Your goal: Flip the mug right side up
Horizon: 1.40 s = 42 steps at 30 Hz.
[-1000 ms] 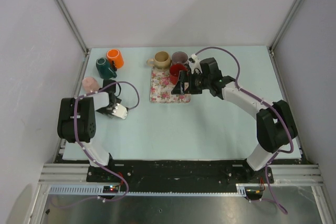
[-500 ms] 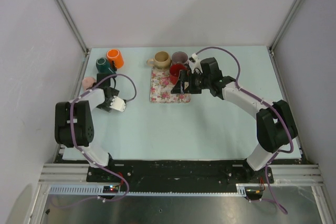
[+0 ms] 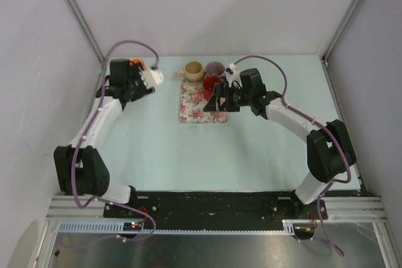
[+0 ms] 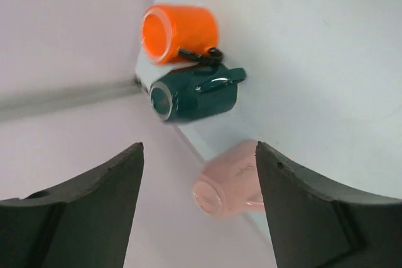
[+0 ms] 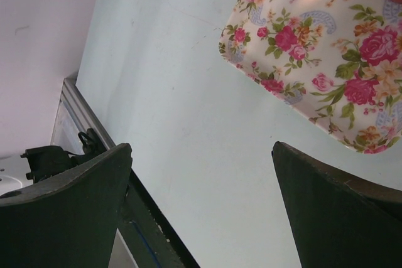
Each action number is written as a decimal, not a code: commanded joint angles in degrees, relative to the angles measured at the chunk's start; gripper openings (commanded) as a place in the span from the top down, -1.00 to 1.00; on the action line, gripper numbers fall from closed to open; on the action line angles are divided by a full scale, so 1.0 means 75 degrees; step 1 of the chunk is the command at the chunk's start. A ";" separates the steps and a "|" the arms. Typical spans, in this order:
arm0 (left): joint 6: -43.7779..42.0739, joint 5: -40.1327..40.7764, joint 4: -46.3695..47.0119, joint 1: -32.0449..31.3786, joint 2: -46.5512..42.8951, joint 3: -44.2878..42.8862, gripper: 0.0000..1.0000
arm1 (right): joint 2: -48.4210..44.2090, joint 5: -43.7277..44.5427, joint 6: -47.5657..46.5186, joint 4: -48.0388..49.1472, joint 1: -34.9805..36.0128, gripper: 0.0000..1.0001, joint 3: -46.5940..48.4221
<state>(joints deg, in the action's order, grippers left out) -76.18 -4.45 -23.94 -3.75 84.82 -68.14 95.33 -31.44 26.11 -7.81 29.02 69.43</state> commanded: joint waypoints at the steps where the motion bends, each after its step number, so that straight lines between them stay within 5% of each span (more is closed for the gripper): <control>1: 0.7736 0.1224 0.0018 0.0605 -0.0607 -0.0602 -0.51 | -0.0360 -0.0087 0.0029 0.0179 -0.0004 -0.99 0.0012; 4: 1.1317 0.1497 0.0115 0.1714 -0.0898 0.0008 -0.51 | -0.0369 -0.0066 0.0034 0.0202 0.0017 -0.99 0.0012; 9: 1.2844 0.2731 0.0691 0.2151 -0.0910 0.1105 -0.54 | -0.0470 -0.0042 0.0004 0.0163 0.0064 -0.99 0.0012; 20: 1.2781 0.3496 0.0797 0.2243 0.1311 0.0832 -0.45 | -0.0818 0.0272 -0.0247 -0.0271 0.0103 -0.99 0.0012; 28: 1.2533 0.3275 0.0837 0.2244 0.2118 0.0353 0.09 | -0.0949 0.0405 -0.0380 -0.0519 0.0102 -0.99 0.0012; 35: 1.2249 0.3162 0.0918 0.2251 0.2261 0.0089 0.03 | -0.0844 0.0307 -0.0376 -0.0447 0.0098 -0.99 0.0012; 39: 1.2122 0.2862 0.0910 0.2287 0.2428 -0.0036 0.77 | -0.0852 0.0337 -0.0324 -0.0359 0.0082 -0.99 0.0012; 42: 1.2130 0.2457 0.0905 0.2311 0.2177 0.0074 0.97 | -0.0942 0.0444 -0.0265 -0.0386 0.0040 -0.99 0.0012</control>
<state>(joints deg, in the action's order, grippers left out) 14.90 17.82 -18.52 13.04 102.63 -66.59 90.83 -28.93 23.97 -12.08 29.54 69.32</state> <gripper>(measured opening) 0.151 0.993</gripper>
